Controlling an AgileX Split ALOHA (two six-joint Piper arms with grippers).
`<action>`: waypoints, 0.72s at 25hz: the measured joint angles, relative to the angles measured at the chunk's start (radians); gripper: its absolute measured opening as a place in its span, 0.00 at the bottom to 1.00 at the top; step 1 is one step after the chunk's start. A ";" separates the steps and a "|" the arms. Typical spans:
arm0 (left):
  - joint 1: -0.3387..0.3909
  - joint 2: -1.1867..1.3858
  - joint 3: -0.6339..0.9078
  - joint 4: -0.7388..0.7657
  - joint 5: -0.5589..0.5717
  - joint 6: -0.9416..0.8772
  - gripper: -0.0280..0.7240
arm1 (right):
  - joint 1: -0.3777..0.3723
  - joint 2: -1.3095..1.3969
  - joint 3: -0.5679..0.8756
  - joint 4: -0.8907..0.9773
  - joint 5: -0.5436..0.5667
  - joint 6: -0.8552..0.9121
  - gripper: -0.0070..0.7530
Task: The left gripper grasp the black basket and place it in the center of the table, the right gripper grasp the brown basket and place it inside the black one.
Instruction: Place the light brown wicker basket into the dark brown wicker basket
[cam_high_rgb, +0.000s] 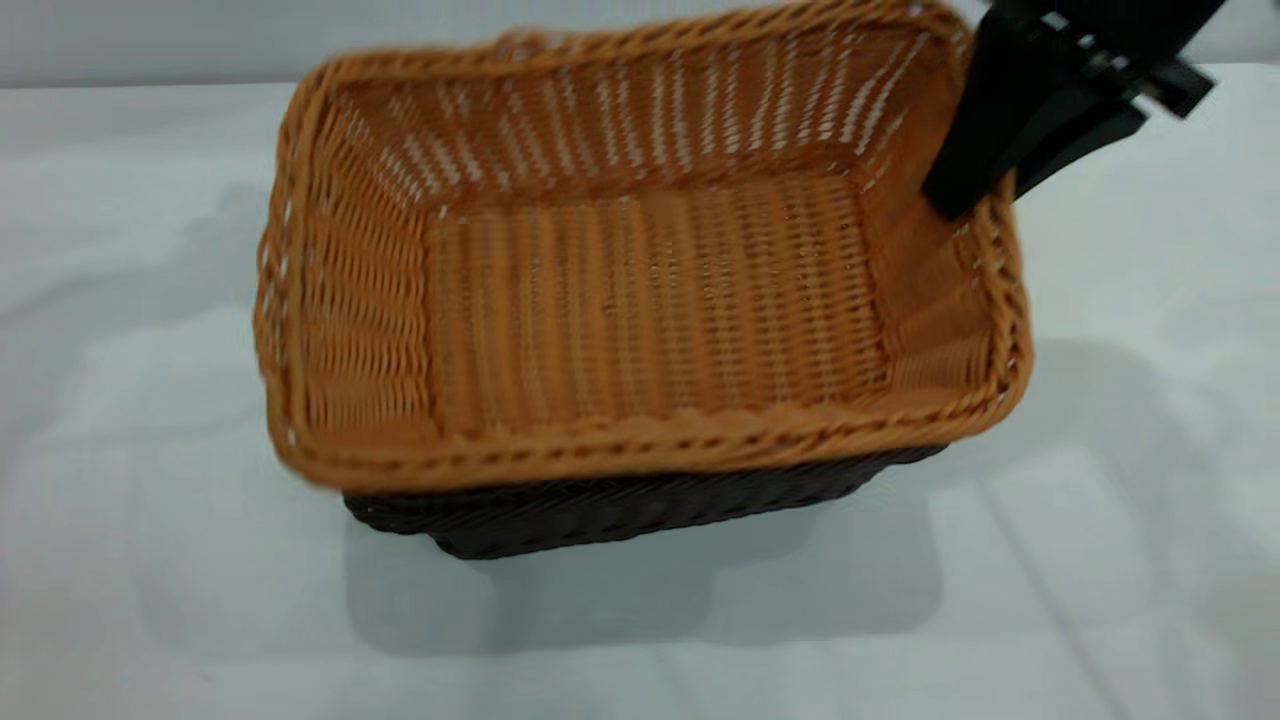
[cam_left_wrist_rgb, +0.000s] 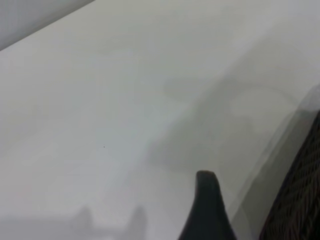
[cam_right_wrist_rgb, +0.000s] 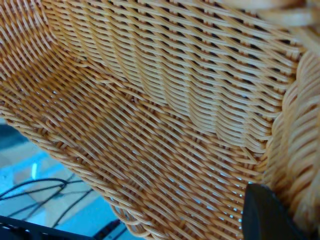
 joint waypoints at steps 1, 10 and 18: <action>0.000 0.000 0.000 0.000 0.001 0.000 0.69 | 0.007 0.017 -0.014 -0.001 0.000 -0.001 0.10; 0.000 0.000 0.000 0.000 0.005 -0.001 0.69 | 0.015 0.131 -0.086 -0.040 -0.030 0.032 0.10; 0.000 0.000 0.000 0.000 0.011 -0.001 0.69 | 0.016 0.168 -0.101 -0.138 -0.115 0.238 0.14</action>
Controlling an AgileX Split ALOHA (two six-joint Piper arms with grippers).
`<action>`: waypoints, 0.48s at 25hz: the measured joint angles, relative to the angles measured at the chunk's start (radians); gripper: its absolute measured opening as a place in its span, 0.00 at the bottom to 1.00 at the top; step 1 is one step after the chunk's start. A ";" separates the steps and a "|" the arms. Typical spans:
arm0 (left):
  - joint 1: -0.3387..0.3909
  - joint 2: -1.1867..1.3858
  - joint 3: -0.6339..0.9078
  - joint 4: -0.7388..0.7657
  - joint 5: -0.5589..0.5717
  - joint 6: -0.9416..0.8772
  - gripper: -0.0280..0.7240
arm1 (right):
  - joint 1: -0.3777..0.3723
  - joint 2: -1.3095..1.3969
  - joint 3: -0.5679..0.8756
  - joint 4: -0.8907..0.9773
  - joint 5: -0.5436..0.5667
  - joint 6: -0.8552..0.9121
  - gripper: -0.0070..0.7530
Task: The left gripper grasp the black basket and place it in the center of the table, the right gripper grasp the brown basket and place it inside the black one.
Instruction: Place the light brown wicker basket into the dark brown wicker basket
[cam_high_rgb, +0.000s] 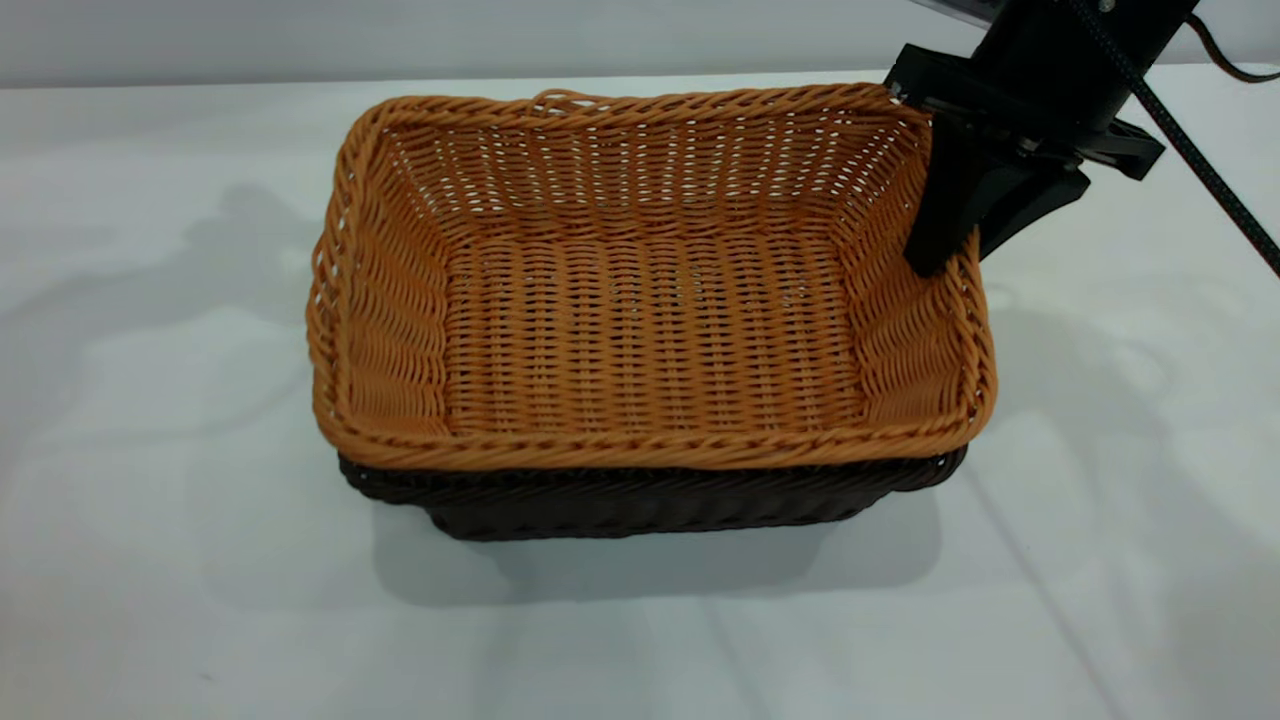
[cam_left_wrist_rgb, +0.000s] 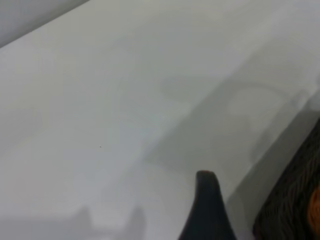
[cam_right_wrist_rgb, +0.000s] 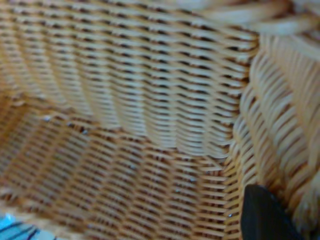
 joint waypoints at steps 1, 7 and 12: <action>0.000 0.000 0.000 0.000 0.001 0.000 0.69 | 0.000 0.000 0.000 -0.018 -0.008 0.023 0.16; 0.000 0.000 0.000 0.000 0.002 0.000 0.69 | 0.000 0.005 0.000 -0.076 -0.025 0.085 0.45; 0.000 -0.004 0.000 0.001 0.002 0.000 0.69 | 0.000 0.005 -0.029 -0.095 0.016 0.086 0.68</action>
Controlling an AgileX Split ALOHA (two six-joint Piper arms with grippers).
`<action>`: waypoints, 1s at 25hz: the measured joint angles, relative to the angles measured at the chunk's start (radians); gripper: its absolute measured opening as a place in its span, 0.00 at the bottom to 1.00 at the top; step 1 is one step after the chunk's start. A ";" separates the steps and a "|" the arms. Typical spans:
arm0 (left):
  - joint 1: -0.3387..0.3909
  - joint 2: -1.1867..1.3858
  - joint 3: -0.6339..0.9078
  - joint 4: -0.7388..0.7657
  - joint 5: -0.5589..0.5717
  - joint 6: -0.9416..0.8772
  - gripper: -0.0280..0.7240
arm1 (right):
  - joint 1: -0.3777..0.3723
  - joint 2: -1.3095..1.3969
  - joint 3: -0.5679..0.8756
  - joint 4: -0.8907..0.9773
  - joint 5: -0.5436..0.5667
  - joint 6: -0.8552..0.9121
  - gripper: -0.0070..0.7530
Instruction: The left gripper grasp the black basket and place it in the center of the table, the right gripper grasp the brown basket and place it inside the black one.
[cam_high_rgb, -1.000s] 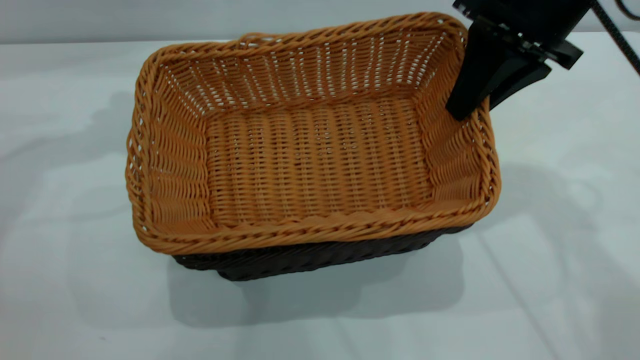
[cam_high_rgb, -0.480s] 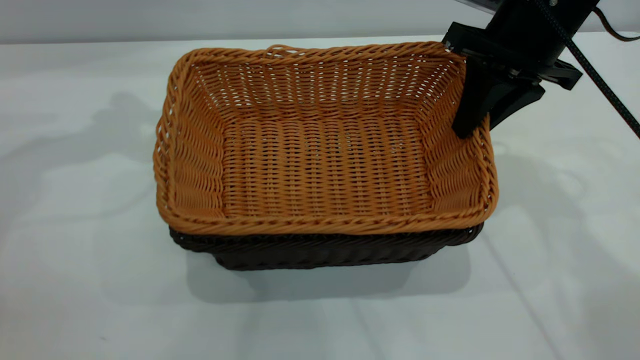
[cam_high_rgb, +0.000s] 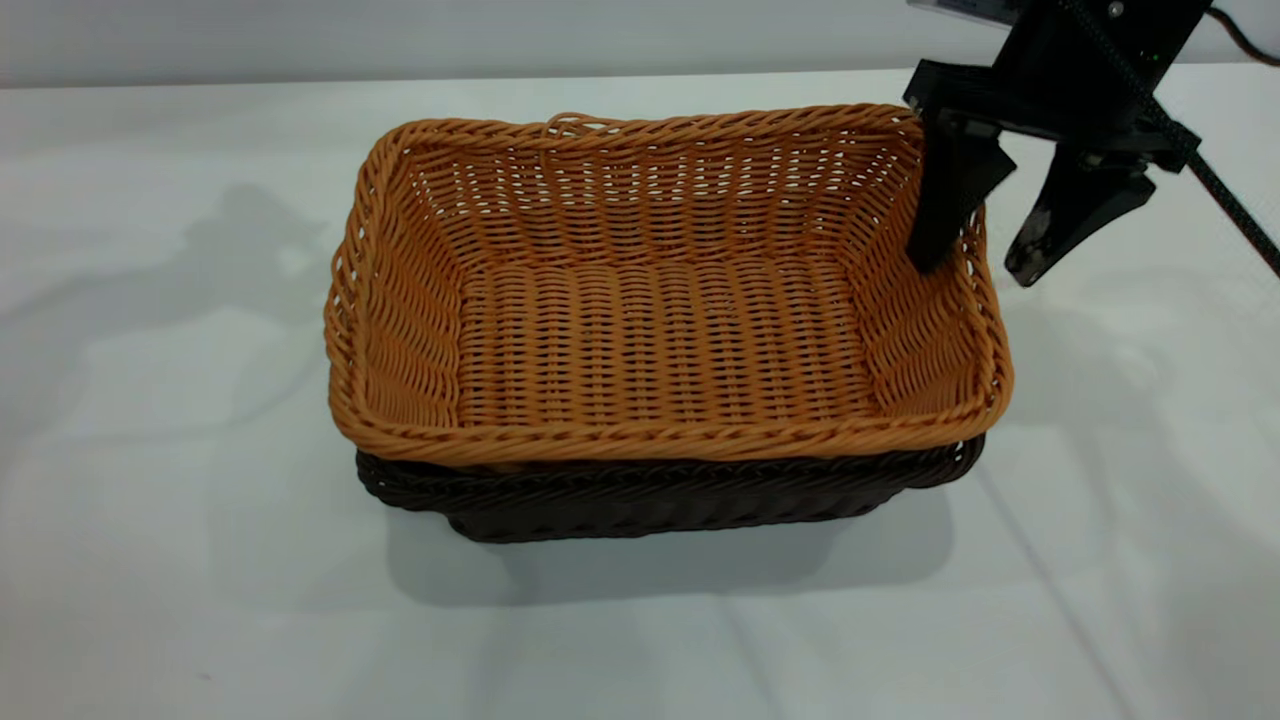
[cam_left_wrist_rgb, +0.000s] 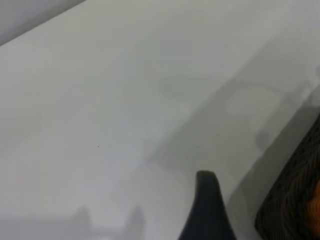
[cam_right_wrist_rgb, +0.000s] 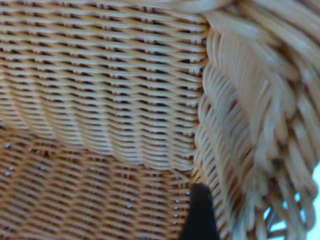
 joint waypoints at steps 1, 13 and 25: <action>0.000 -0.005 0.000 0.002 0.000 0.000 0.69 | 0.000 -0.002 -0.012 -0.003 0.011 0.000 0.71; 0.000 -0.302 0.000 0.139 -0.003 -0.170 0.69 | -0.001 -0.390 -0.112 -0.020 0.078 0.000 0.77; 0.001 -0.777 0.000 0.501 0.274 -0.759 0.69 | -0.001 -1.035 -0.112 -0.021 0.289 -0.012 0.77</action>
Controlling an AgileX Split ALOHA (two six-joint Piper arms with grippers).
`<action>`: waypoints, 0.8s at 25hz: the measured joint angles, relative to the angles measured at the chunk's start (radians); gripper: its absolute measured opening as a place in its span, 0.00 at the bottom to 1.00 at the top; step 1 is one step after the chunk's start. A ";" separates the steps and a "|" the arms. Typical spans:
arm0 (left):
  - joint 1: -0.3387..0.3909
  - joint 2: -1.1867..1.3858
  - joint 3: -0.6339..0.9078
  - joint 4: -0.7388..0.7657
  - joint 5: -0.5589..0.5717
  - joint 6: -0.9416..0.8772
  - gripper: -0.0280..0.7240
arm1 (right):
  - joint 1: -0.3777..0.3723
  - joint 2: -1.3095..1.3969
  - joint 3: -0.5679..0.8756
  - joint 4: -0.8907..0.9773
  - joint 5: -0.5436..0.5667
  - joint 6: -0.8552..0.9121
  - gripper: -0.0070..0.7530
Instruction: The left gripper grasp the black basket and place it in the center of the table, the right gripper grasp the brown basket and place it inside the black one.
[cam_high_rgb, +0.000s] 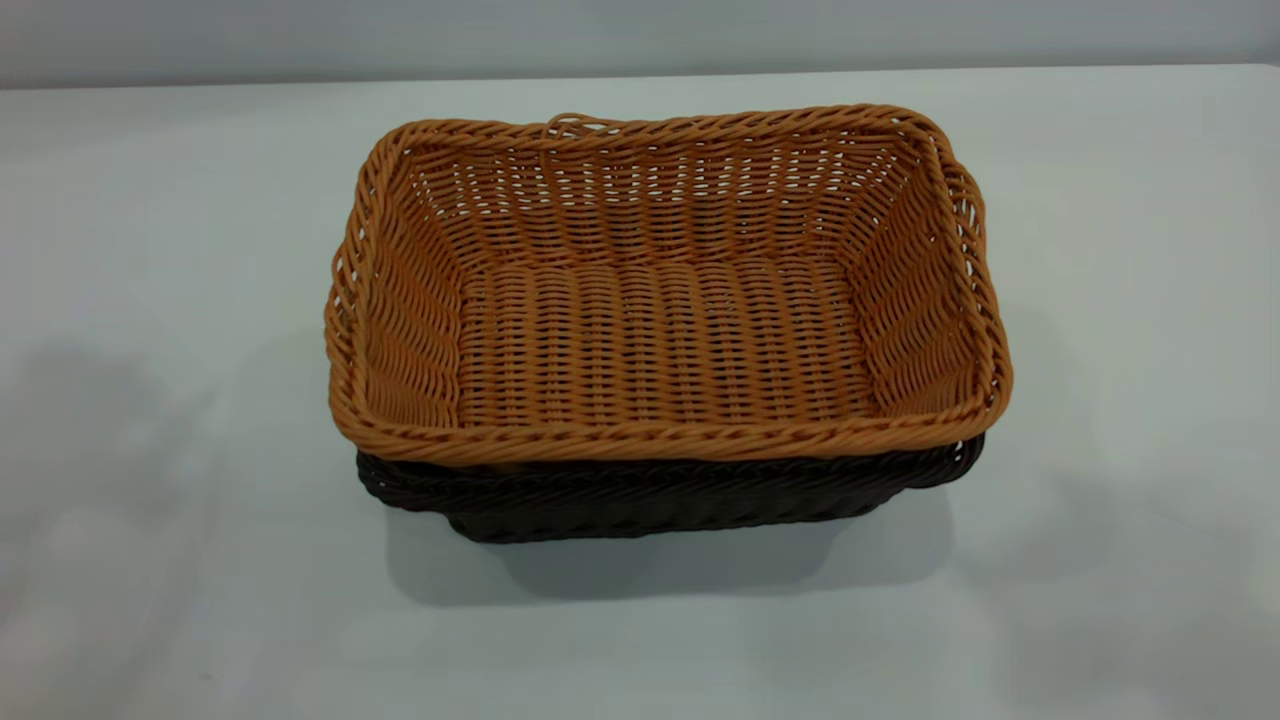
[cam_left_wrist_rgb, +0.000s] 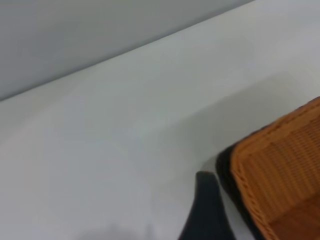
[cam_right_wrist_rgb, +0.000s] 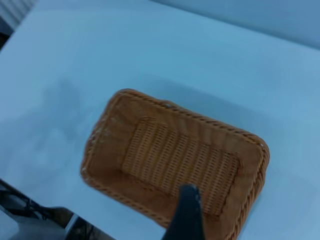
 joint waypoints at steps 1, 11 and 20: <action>0.000 -0.028 0.000 0.009 0.023 -0.031 0.69 | 0.000 -0.033 0.000 0.001 0.013 0.009 0.77; 0.000 -0.283 0.060 0.127 0.111 -0.237 0.69 | 0.000 -0.402 0.145 0.007 0.039 0.074 0.77; 0.000 -0.748 0.523 0.178 0.111 -0.297 0.69 | 0.000 -0.779 0.648 -0.017 0.040 0.083 0.77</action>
